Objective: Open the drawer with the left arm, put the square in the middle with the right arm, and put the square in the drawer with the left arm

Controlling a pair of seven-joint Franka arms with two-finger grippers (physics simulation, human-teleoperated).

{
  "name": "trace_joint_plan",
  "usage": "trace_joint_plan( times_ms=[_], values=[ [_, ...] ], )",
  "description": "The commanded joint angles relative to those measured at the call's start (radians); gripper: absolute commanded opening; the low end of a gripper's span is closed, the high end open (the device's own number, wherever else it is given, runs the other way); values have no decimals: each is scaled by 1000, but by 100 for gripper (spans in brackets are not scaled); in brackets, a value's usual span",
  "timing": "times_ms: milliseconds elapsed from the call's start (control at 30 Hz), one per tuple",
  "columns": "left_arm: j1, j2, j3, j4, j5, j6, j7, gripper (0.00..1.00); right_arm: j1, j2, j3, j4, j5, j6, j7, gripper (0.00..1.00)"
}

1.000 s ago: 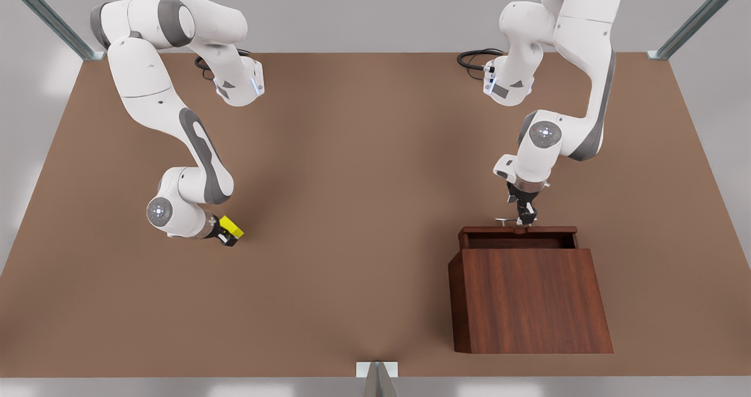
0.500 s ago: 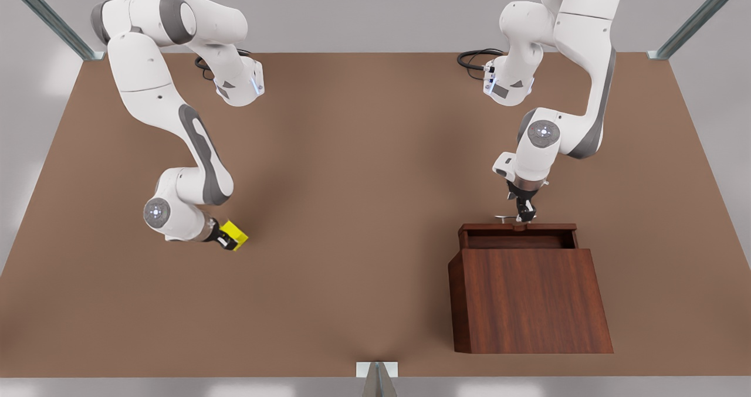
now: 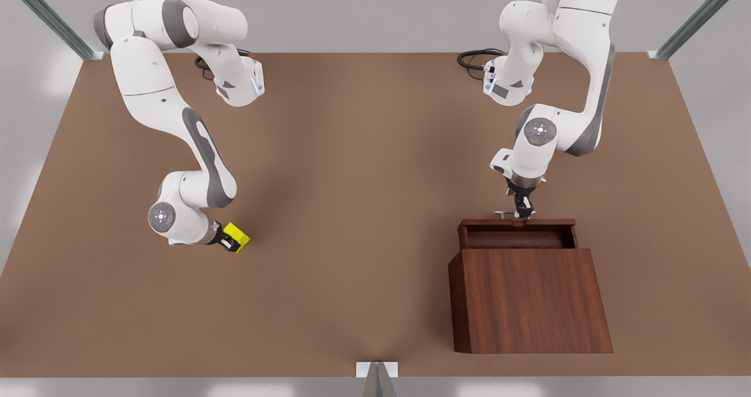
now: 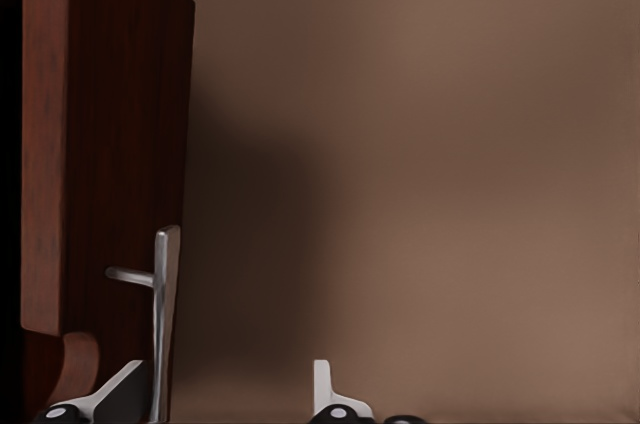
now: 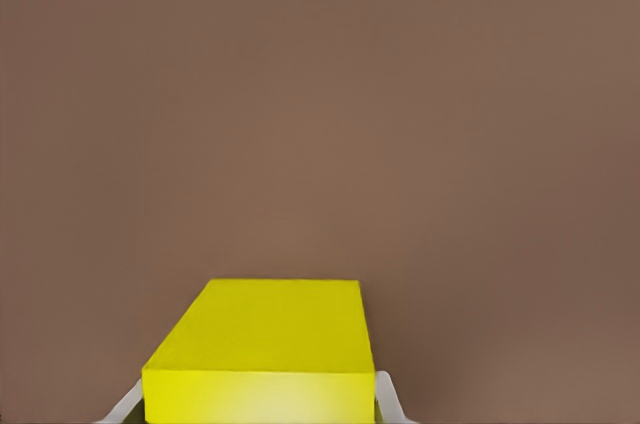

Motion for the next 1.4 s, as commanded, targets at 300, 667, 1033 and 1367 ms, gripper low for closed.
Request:
trace_joint_plan(
  times_ms=[300, 667, 1033, 1367],
  values=[
    [-14, -11, 0, 0, -2, -52, 3, 86, -3, 38, -1, 32, -2, 16, -10, 80],
    [-26, -18, -1, -1, -8, -80, 3, 86, -3, 38, -1, 32, -19, 16, -9, 76],
    [-28, -26, -8, -1, -10, -112, 3, 86, 0, 26, 0, 47, -20, 1, -5, 76],
    [-42, -38, -8, -1, -28, -140, 5, 86, 14, -3, 86, 44, -16, -38, 114, 77]
  ],
)
